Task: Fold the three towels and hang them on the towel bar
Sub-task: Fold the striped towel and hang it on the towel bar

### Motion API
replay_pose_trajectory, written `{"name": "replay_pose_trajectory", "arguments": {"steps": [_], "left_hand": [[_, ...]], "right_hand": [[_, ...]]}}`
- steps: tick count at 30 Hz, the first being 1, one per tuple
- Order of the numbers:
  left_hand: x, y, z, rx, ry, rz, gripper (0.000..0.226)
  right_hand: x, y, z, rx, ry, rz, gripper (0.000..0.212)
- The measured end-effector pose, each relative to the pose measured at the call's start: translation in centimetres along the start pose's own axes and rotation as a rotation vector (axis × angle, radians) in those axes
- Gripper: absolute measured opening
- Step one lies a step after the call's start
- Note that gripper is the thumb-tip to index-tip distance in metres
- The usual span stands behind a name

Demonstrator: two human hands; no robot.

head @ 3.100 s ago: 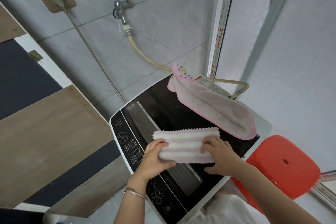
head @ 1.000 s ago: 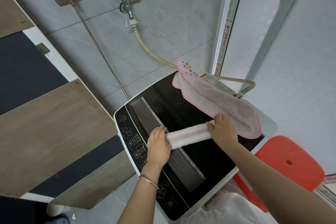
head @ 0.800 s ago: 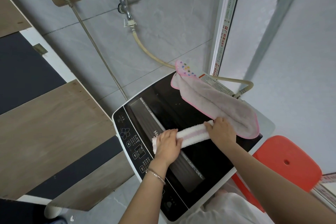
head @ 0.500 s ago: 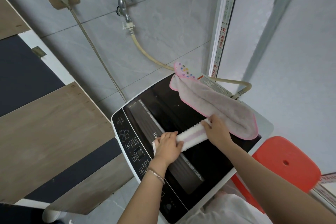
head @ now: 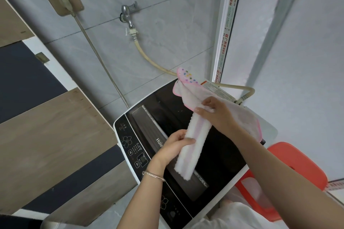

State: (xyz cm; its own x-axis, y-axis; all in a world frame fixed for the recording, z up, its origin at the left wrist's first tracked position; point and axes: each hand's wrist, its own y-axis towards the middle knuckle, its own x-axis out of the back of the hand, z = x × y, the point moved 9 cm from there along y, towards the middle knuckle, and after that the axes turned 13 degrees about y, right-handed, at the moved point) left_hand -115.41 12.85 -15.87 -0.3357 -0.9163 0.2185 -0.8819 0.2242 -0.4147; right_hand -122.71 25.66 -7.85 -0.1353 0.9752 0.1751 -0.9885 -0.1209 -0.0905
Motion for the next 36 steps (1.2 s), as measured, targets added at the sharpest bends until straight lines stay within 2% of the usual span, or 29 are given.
{"name": "replay_pose_trajectory", "arguments": {"steps": [3,5,7,9,14,18,24,27,31,34,36], "left_hand": [[-0.1,-0.2,-0.6,-0.004,-0.054,-0.017,0.024],[-0.2,-0.2,-1.2,-0.017,-0.099,-0.054,0.020],[0.2,-0.3,-1.6,-0.025,-0.173,-0.140,0.020],[0.8,-0.4,-1.9,-0.023,-0.223,-0.242,0.023],[0.7,-0.3,-2.5,-0.011,-0.211,-0.314,0.025],[-0.4,-0.1,-2.9,-0.028,-0.219,-0.291,0.023],[-2.3,0.3,-3.9,-0.050,-0.245,-0.240,0.028],[-3.0,0.7,-4.3,-0.064,-0.215,-0.243,0.044],[-4.3,0.5,-5.1,-0.117,-0.157,-0.180,0.056],[-5.3,0.6,-6.0,-0.198,-0.055,-0.133,0.053],[-5.9,0.9,-6.8,-0.247,0.008,-0.108,0.043]], "right_hand": [[1.5,-0.2,0.1,0.025,0.111,-0.150,0.031],[1.8,-0.5,-0.6,-0.035,0.208,-0.178,0.042],[1.1,-1.1,-1.9,-0.145,0.326,-0.143,0.050],[0.3,-2.0,-2.8,-0.211,0.338,-0.078,0.051],[-0.9,-4.1,-3.6,-0.198,0.314,0.062,0.048],[0.0,-4.6,-3.1,-0.086,0.241,0.053,0.040],[2.6,-5.9,-2.8,-0.020,0.197,-0.099,0.038],[3.5,-6.5,-3.3,-0.023,0.109,-0.148,0.025],[4.6,-7.5,-4.1,-0.037,0.091,-0.208,0.021],[5.4,-8.1,-4.2,-0.023,0.111,-0.245,0.019],[6.1,-8.4,-4.2,-0.017,0.127,-0.263,0.017]]}}
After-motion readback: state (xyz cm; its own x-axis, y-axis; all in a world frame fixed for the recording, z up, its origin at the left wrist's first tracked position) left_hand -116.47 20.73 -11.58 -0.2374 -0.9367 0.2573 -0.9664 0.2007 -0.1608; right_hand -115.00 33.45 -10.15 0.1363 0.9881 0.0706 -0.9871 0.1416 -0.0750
